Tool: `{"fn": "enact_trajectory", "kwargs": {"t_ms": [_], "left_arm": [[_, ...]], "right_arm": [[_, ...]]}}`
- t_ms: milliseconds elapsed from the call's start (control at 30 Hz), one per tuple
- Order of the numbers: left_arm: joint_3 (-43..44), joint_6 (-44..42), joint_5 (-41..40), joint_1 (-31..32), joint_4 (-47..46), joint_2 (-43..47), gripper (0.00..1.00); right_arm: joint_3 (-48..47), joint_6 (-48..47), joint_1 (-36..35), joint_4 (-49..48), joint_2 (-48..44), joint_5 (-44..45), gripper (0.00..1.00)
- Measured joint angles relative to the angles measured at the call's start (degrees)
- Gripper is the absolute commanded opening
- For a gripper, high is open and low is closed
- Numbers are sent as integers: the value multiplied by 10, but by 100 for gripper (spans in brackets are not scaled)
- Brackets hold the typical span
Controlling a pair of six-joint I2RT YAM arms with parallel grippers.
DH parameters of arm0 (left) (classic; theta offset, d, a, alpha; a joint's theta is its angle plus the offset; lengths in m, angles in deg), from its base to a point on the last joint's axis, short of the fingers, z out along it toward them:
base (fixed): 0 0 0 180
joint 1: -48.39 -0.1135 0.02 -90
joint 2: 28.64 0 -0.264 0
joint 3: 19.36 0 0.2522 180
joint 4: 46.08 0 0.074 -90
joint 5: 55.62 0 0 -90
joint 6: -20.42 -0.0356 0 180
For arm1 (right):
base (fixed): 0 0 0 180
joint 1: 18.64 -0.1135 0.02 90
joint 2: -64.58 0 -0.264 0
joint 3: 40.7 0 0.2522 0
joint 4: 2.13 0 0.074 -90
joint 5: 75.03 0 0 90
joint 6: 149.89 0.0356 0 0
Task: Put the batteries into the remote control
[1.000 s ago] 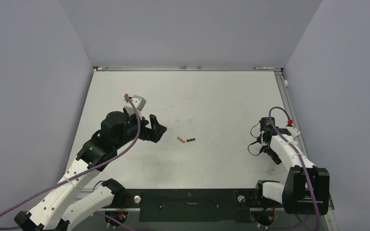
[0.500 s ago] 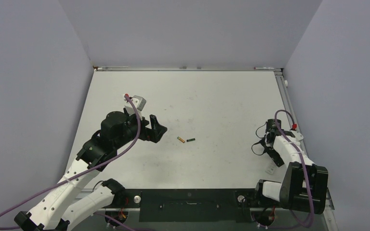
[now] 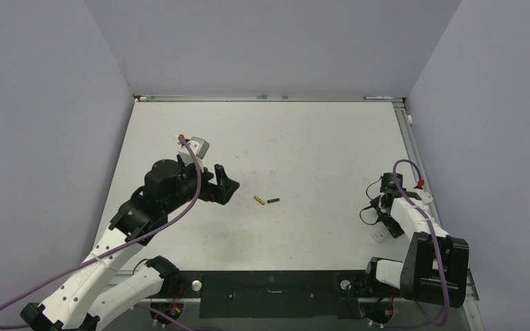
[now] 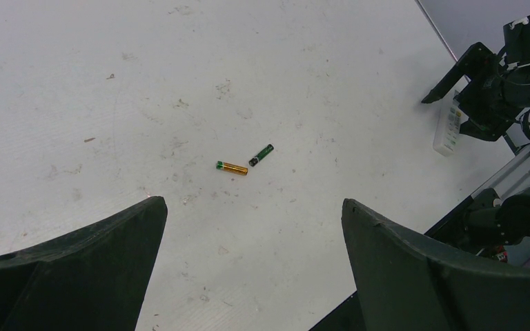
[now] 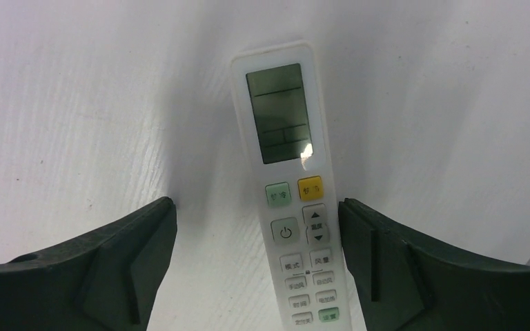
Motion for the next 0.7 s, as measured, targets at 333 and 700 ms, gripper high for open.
{"fn": "enact_trajectory", "kwargs": {"t_ms": [333, 700], "left_arm": [[0, 0, 0, 0, 0, 0, 96], [0, 0, 0, 0, 0, -1, 96]], "right_arm": [[12, -3, 0, -33, -4, -10, 72], [21, -22, -5, -57, -8, -8, 36]]}}
